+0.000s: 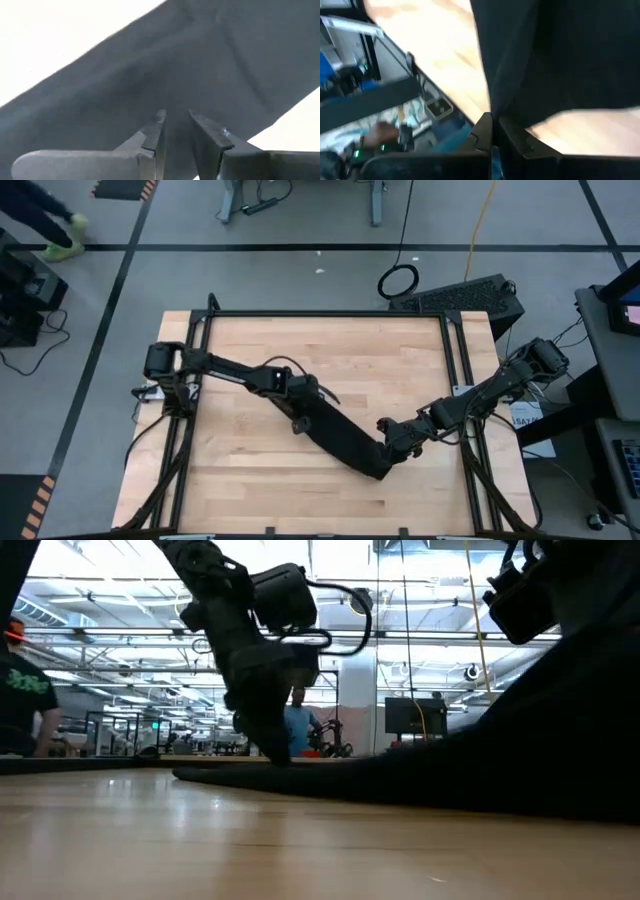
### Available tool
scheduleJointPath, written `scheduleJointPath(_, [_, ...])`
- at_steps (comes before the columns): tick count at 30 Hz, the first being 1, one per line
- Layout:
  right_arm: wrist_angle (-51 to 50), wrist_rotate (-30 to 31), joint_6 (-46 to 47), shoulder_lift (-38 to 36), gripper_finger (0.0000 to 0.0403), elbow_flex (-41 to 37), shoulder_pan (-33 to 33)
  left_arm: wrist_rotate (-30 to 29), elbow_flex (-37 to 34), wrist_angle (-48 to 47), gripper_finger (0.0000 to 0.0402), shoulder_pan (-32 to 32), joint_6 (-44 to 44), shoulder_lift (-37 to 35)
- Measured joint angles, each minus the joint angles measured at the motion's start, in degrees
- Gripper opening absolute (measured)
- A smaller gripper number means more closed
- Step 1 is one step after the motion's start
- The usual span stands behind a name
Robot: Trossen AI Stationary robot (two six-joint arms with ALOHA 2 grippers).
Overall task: Roll napkin
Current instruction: Fold the black napkin
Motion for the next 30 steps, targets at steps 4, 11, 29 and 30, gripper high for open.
scheduleJointPath(4, [-1.4, 2.7, 0.4, 0.0, 0.0026, 0.0, -0.4, 1.4, 0.1, 0.7, 0.0081, 0.0, -2.8, -1.0])
scheduleJointPath(11, [-2.3, -1.4, -0.8, -1.5, 0.0092, 0.0, -2.7, 0.4, -1.7, 0.4, 0.0081, -1.0, 0.1, 1.9])
scheduleJointPath(29, [-22.0, 3.7, -7.1, -4.9, 0.0164, 0.0, -0.7, 3.0, -2.2, -4.8, 0.0081, 3.7, 35.3, 3.0])
scheduleJointPath(30, [-18.8, 4.5, -7.2, -3.9, 0.0159, 0.0, -1.0, 3.6, -2.2, -5.0, 0.0081, 4.2, 38.6, 3.0])
